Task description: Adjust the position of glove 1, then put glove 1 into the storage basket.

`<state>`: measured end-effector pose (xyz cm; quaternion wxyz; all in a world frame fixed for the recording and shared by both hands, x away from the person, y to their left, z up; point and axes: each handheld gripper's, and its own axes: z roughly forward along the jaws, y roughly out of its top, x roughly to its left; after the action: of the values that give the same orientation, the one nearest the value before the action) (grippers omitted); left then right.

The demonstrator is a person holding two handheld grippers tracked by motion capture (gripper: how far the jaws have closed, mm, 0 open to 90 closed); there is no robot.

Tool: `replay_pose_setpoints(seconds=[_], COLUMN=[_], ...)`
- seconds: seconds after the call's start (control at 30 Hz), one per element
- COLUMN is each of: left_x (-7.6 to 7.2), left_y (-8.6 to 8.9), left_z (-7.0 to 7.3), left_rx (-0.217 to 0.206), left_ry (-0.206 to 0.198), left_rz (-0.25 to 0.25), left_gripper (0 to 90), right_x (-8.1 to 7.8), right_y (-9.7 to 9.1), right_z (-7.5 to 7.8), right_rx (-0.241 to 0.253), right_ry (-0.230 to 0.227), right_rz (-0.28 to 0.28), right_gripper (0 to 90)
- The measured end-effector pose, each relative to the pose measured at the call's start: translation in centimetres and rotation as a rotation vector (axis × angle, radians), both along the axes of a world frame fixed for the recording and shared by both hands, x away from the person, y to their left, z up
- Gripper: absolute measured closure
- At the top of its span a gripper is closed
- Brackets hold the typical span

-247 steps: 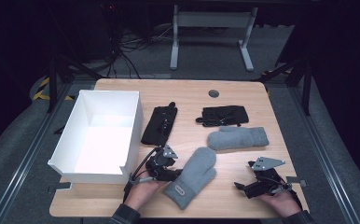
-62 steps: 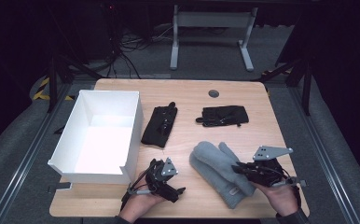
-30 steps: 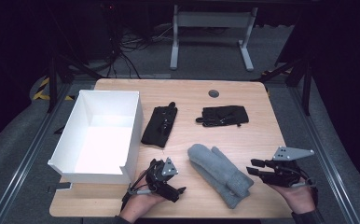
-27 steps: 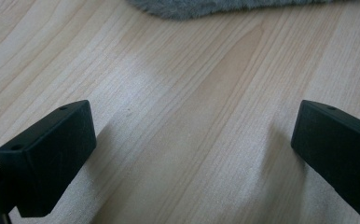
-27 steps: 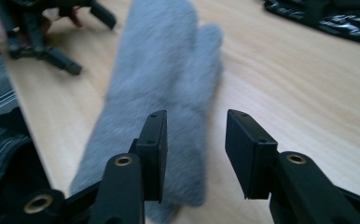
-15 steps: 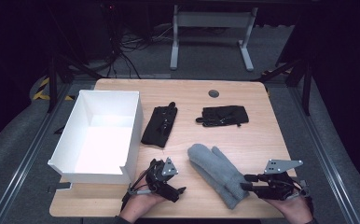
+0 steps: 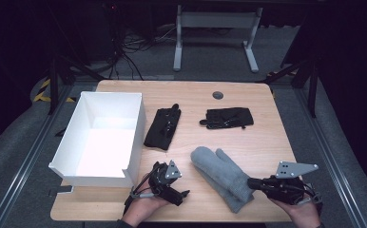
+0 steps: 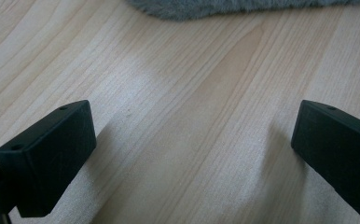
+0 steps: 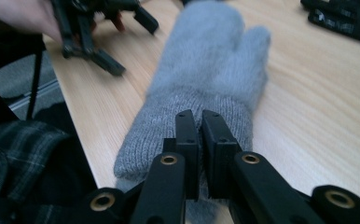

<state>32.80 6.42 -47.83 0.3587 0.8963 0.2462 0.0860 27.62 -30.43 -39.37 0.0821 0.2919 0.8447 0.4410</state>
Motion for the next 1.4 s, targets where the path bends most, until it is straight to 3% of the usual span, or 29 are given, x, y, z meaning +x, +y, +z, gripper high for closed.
replay_pose_setpoints(seconds=[0.13, 0.4, 0.47, 0.57, 0.63, 0.7, 0.77, 0.8, 0.83, 0.87, 0.9, 1.0, 1.1, 1.4], left_x=[0.0, 0.0, -0.1, 0.0, 0.0, -0.1, 0.0, 0.1, 0.1, 0.2, 0.2, 0.4, 0.6, 1.5], left_y=[0.0, 0.0, 0.0, -0.2, -0.2, -0.2, -0.3, -0.5, -0.5, -0.9, -1.3, -2.5, -3.8, -6.1], left_z=[0.0, 0.0, 0.0, 0.2, 0.7, 1.2, 1.4, 1.7, 1.7, 2.0, 2.2, 2.7, 2.9, 2.3], left_rx=[0.0, 0.0, 0.005, 0.011, 0.018, 0.013, -0.003, -0.024, -0.024, -0.042, -0.048, -0.051, -0.034, 0.008], left_ry=[-0.001, 0.0, 0.007, 0.008, 0.015, 0.035, 0.063, 0.087, 0.087, 0.11, 0.111, 0.107, 0.102, 0.109], left_rz=[0.0, 0.0, 0.012, 0.02, 0.017, 0.008, 0.004, -0.009, -0.009, -0.025, -0.032, -0.051, -0.064, -0.073], left_gripper=[0.3, 0.3, 0.3, 0.9, 10.2, 30.0, 42.4, 55.6, 61.3, 61.3, 72.7, 88.1, 90.0, 90.0], right_x=[-0.6, -0.9, -0.8, -0.6, -0.4, 0.2, 0.9, 1.6, 1.6, 1.9, 2.8, 3.6, 3.9, 4.0], right_y=[1.0, 2.7, 2.7, 2.2, 1.6, 1.0, 0.6, 0.3, 0.3, 0.1, -0.1, 0.2, 0.6, 1.4], right_z=[0.6, -0.8, -1.0, -0.7, -0.4, -0.3, -0.4, -0.6, -0.6, -0.7, -1.4, -3.0, -4.1, -4.8], right_rx=[0.022, -0.084, -0.088, -0.056, -0.029, -0.017, -0.046, -0.071, -0.071, -0.082, -0.107, -0.18, -0.206, -0.21], right_ry=[0.003, 0.048, 0.054, 0.03, 0.012, -0.008, -0.026, -0.038, -0.038, -0.036, -0.019, 0.014, 0.054, 0.088], right_rz=[0.03, 0.052, 0.054, 0.04, 0.022, 0.006, -0.017, -0.029, -0.029, -0.034, -0.032, -0.014, 0.016, 0.071], right_gripper=[86.6, 83.0, 74.4, 61.0, 60.6, 71.0, 79.8, 87.1, 87.1, 89.4, 90.0, 90.0, 90.0, 90.0])
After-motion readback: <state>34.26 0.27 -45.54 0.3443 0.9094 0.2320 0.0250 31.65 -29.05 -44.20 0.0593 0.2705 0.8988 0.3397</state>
